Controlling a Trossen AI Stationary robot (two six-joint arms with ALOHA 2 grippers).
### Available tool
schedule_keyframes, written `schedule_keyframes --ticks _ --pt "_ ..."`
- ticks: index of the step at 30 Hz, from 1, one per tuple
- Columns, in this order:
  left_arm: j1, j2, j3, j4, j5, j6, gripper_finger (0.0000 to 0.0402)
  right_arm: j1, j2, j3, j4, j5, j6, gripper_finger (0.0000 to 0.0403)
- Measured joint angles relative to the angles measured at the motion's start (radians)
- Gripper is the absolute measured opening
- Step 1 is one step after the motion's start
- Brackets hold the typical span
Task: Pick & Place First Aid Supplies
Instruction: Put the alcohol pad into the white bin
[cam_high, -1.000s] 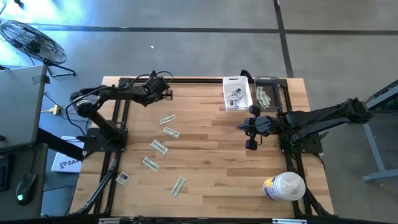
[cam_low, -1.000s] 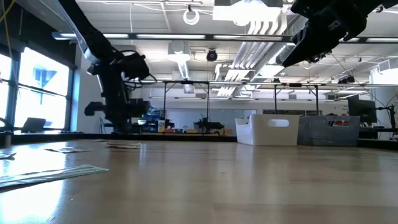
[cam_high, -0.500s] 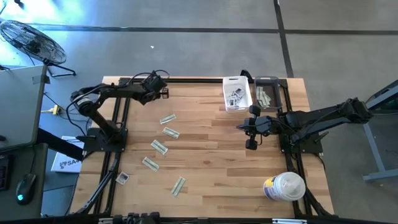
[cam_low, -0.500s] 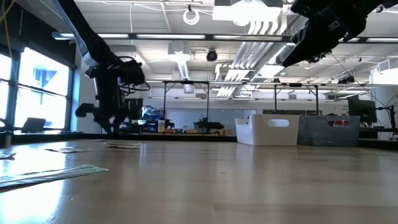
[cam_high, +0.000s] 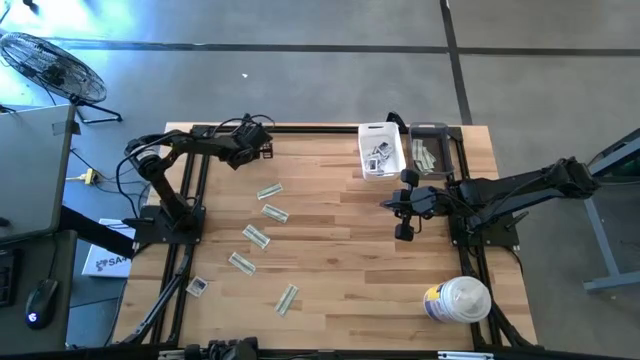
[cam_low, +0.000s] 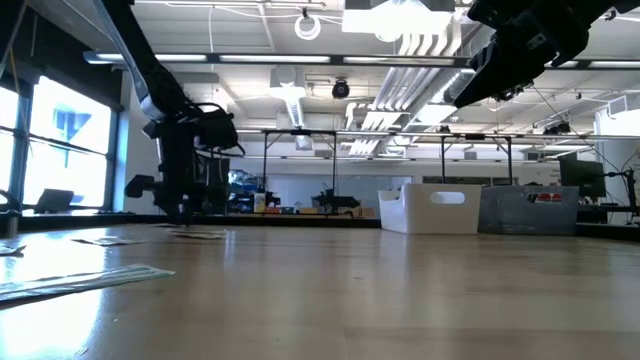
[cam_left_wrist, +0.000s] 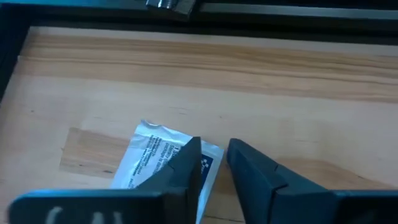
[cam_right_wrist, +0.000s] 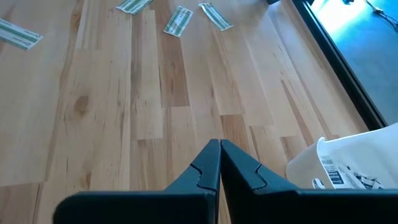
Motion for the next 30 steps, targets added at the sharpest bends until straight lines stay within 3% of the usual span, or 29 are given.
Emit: schedule_keyframes --ticks 6,13,19,23,30 --pt "0.0 0.003 0.0 -0.002 -0.003 0.0 0.0008 0.0 0.0 0.0 0.0 -0.001 0.004 0.0005" --pt "-0.003 0.002 -0.003 0.015 0.006 0.012 0.0003 0.0 0.0 0.0 0.0 -0.002 0.008 0.0005" --pt "-0.09 -0.078 -0.01 0.067 0.034 0.036 0.0001 0.0 0.0 0.0 -0.007 -0.01 0.008 0.0005" --pt "-0.177 -0.159 -0.006 0.205 0.058 0.118 0.0001 0.0 -0.005 0.0 -0.048 -0.005 -0.027 0.0005" --pt "-0.356 -0.198 -0.005 0.573 0.133 0.27 0.0 0.0 -0.062 0.0 -0.235 0.131 -0.018 0.0004"
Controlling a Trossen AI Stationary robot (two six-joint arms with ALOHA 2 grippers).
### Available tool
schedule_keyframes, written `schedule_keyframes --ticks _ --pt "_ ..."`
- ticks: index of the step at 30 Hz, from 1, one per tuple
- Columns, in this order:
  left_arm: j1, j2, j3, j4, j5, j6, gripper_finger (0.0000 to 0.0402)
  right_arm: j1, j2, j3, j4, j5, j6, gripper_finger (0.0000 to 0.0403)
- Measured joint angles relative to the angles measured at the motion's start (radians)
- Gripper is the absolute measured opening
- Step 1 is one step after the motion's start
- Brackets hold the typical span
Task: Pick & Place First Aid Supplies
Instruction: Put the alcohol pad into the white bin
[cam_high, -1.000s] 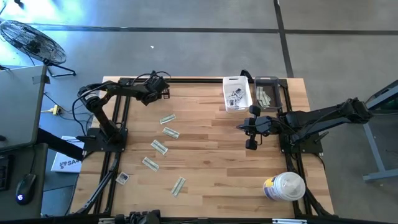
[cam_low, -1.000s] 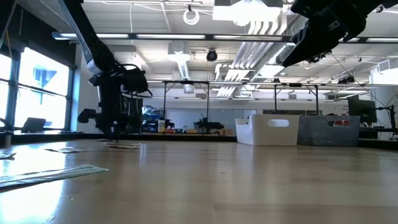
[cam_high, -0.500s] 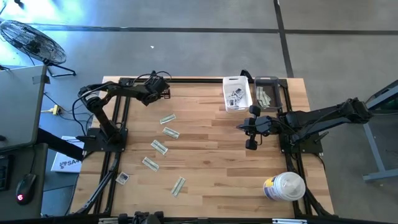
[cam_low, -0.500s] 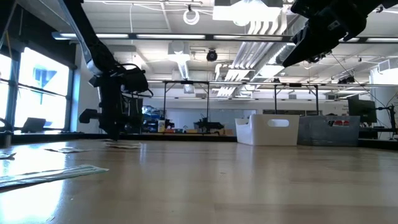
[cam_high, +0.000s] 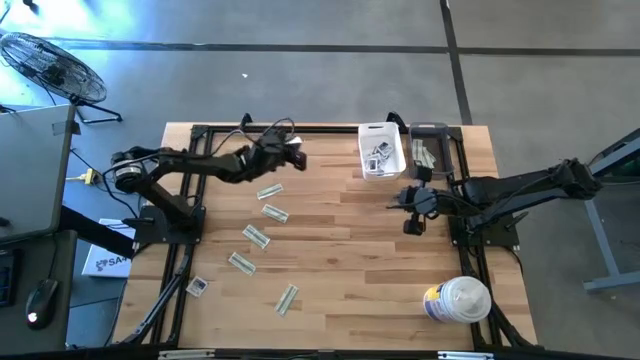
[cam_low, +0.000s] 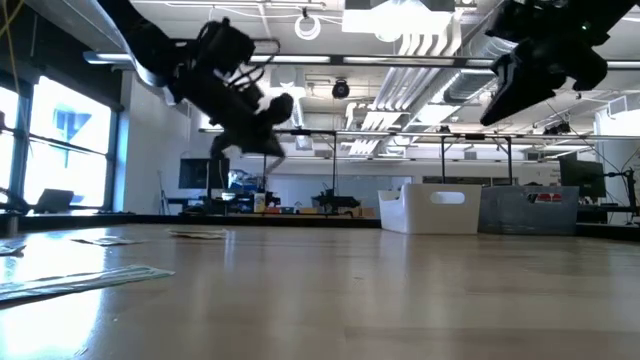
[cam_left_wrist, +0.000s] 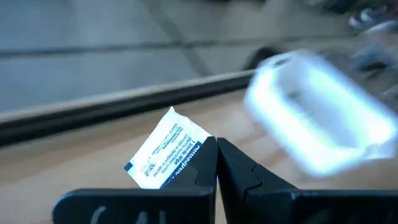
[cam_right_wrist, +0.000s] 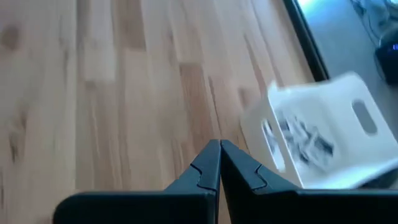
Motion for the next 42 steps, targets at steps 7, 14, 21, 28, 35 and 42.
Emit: schedule_keyframes --ticks 7,14,21,28,35,42 --pt "-0.127 0.047 0.143 0.044 0.012 0.1 0.0 0.0 -0.088 0.0 -0.071 -0.011 0.038 0.0003" --pt "-0.167 0.193 0.37 -0.013 0.116 0.199 0.0 0.0 -0.141 0.0 -0.052 -0.02 0.061 0.0003" --pt "-0.165 0.431 0.651 -0.032 0.236 0.265 0.0 0.0 -0.142 0.0 -0.05 -0.091 0.081 0.0002" --pt "-0.14 0.643 0.951 -0.164 0.269 0.336 0.0 0.001 -0.142 0.0 -0.05 -0.104 0.106 0.0003" --pt "-0.122 0.825 1.141 -0.221 0.281 0.385 0.0 0.001 -0.141 0.0 -0.048 -0.102 0.109 0.0002" --pt "-0.112 0.881 1.174 -0.29 0.253 0.256 0.0006 0.001 -0.141 0.0 -0.04 -0.106 0.134 0.0002"
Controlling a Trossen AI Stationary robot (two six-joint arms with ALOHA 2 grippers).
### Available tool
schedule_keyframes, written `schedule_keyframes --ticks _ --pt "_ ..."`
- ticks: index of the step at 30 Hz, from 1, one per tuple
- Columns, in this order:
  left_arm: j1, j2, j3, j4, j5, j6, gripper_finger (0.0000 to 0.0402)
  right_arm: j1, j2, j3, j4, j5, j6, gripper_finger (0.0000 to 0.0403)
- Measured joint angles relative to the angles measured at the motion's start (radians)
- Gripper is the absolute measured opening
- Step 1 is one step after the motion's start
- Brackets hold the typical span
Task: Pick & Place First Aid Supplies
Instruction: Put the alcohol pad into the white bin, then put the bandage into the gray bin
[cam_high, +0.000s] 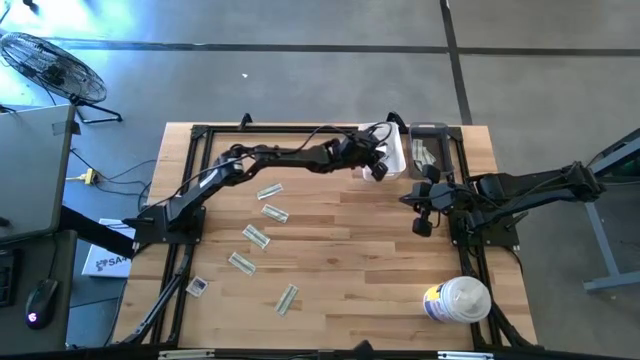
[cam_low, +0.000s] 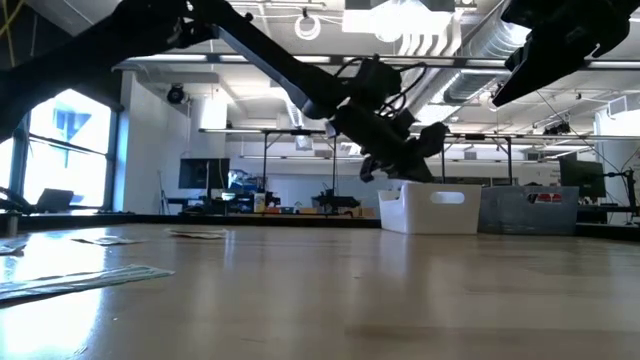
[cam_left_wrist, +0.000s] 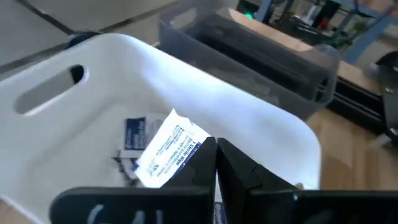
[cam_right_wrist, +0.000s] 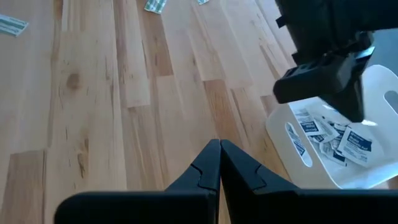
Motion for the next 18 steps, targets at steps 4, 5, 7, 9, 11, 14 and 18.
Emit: schedule_keyframes --ticks 4,5,7,9,11,14,18 --pt "-0.002 -0.004 0.001 -0.042 -0.044 0.007 0.0034 0.0 0.0 0.0 0.007 0.0 0.017 0.0002" --pt "-0.002 -0.004 0.001 -0.05 -0.048 0.008 0.0044 0.0 0.0 0.0 0.007 0.0 0.02 0.0002" --pt "-0.002 -0.003 0.0 -0.051 -0.047 0.008 0.0067 0.0 0.0 0.0 0.007 0.0 0.028 0.0003" --pt "-0.001 -0.004 0.001 -0.056 -0.047 0.018 0.0086 0.0 0.0 0.0 0.007 0.0 0.043 0.0002" --pt "-0.001 -0.004 0.0 -0.078 -0.031 0.042 0.0097 0.0 0.0 0.0 0.007 -0.001 0.058 0.0002" --pt "0.0 -0.033 -0.001 -0.131 -0.014 0.051 0.0102 0.0 0.0 0.0 0.006 -0.017 0.08 0.0002" --pt "-0.004 -0.127 -0.004 -0.226 -0.024 0.091 0.0103 0.0 0.0 0.0 0.006 -0.061 0.097 0.0003"
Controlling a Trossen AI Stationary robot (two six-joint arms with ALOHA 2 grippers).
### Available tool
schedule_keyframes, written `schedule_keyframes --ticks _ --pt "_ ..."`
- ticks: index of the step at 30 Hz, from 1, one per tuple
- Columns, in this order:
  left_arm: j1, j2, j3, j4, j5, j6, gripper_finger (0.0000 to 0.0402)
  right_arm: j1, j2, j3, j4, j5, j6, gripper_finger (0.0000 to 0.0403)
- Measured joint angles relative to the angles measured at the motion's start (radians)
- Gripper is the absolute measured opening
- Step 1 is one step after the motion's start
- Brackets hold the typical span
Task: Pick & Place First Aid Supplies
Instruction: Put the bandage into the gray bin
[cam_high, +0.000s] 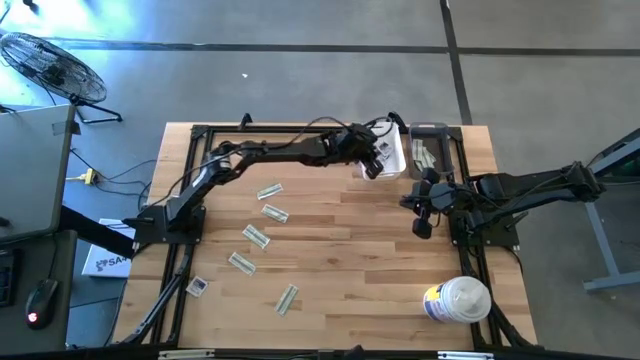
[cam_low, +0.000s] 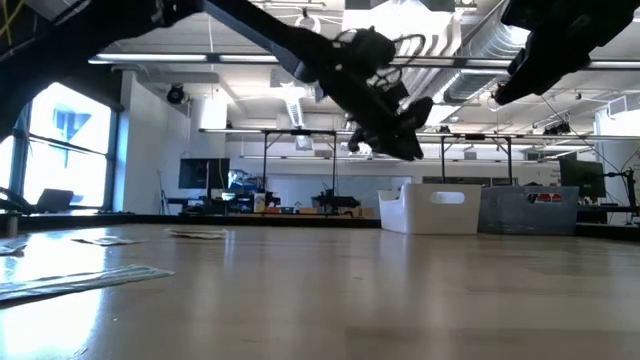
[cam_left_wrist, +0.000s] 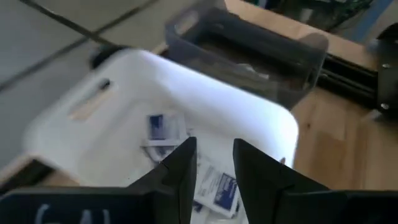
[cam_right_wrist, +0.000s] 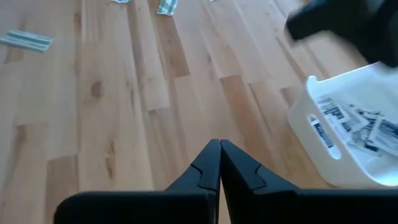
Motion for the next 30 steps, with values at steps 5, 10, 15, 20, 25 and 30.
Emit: schedule_keyframes --ticks 5,10,15,20,25,30 --pt "-0.018 -0.086 -0.092 -0.112 -0.142 -0.001 0.0104 0.0 0.0 0.0 -0.001 -0.021 0.006 0.0002" --pt "-0.044 -0.221 -0.272 -0.079 -0.274 -0.068 0.0104 0.0 0.0 0.0 -0.001 -0.016 0.001 0.0002" --pt "-0.093 -0.392 -0.512 -0.096 -0.435 -0.175 0.0104 0.0 0.0 0.0 0.004 -0.009 -0.04 0.0002" --pt "-0.154 -0.55 -0.752 -0.111 -0.548 -0.38 0.0104 0.0 0.0 0.0 0.043 -0.007 -0.093 0.0002" --pt "-0.206 -0.614 -0.923 -0.19 -0.559 -0.652 0.0104 0.0 0.0 0.0 0.117 0.011 -0.154 0.0002" --pt "-0.23 -0.609 -0.978 -0.397 -0.547 -0.921 0.0104 -0.002 0.009 0.0 0.179 0.04 -0.193 0.0002"
